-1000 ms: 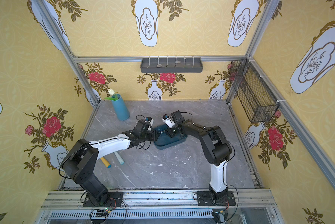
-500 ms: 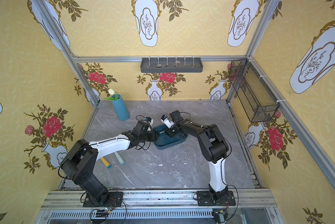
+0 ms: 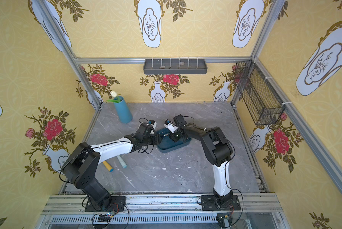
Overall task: Take out the socket from the storage box
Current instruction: Pick up the socket head from the storage box.
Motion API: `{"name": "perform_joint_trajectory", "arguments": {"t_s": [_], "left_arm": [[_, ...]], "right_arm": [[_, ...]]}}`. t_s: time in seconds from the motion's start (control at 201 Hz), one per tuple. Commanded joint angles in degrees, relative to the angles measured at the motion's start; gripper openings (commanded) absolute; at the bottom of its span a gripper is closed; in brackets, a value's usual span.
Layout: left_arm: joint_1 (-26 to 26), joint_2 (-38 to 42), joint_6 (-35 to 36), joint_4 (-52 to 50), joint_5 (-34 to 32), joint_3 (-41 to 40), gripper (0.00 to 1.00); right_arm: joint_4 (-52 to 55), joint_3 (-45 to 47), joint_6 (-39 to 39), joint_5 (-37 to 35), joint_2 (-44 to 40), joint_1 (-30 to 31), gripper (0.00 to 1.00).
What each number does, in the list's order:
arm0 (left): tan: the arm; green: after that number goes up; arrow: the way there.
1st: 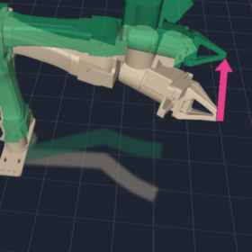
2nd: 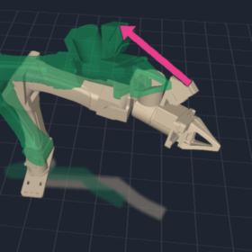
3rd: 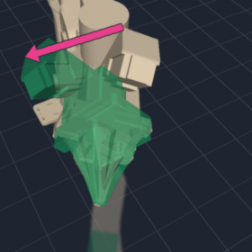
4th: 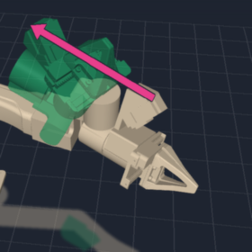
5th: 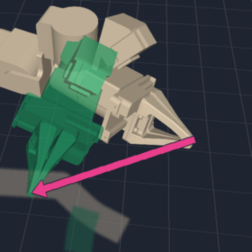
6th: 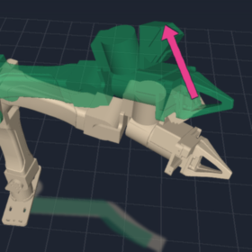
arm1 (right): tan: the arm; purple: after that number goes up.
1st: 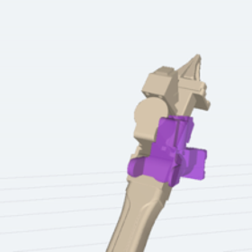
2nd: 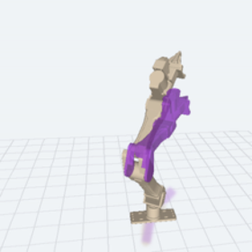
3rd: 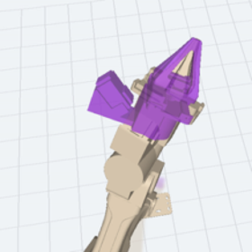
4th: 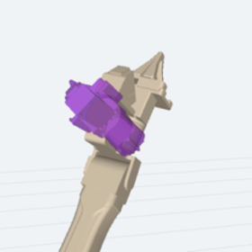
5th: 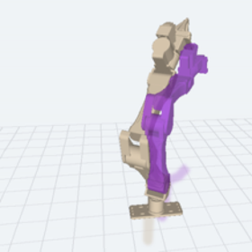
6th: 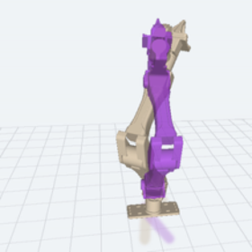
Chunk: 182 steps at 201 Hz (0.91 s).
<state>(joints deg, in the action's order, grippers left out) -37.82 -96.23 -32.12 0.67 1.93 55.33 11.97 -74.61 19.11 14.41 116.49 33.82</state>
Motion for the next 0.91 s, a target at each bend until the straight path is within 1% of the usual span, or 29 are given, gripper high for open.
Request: {"name": "perform_joint_trajectory", "arguments": {"t_s": [0.0,0.164,0.274,0.373,0.513,0.742,0.901], "left_arm": [[0.0,-0.1,-0.1,-0.5,-0.1,-0.6,0.54],[0.1,0.2,-0.3,-0.1,-0.1,-1.0,0.54],[0.1,0.2,-0.3,-0.1,-0.2,-1.1,0.53],[0.1,0.2,-0.2,-0.1,-0.1,-1.2,0.53],[0.1,0.5,-0.3,-0.1,-0.3,-1.2,0.54],[0.1,0.8,-0.2,-0.1,-0.2,-1.1,0.54],[0.1,0.9,0.3,-0.2,0.0,-0.7,0.54]], "right_arm": [[-0.2,-0.6,0.1,0.1,0.4,0.2,0.35],[0.1,-1.3,-0.1,-1.2,1.2,0.3,0.34],[0.2,-1.3,-0.3,-2.1,1.5,0.4,0.29],[0.2,-1.0,-0.3,-2.6,1.0,0.5,0.22],[1.1,-0.8,-0.3,-3.1,-0.6,0.5,0.19],[2.4,1.4,-2.2,-3.9,-7.8,0.0,0.17],[2.6,5.0,-6.7,-4.0,-15.1,-3.2,0.17]]}}
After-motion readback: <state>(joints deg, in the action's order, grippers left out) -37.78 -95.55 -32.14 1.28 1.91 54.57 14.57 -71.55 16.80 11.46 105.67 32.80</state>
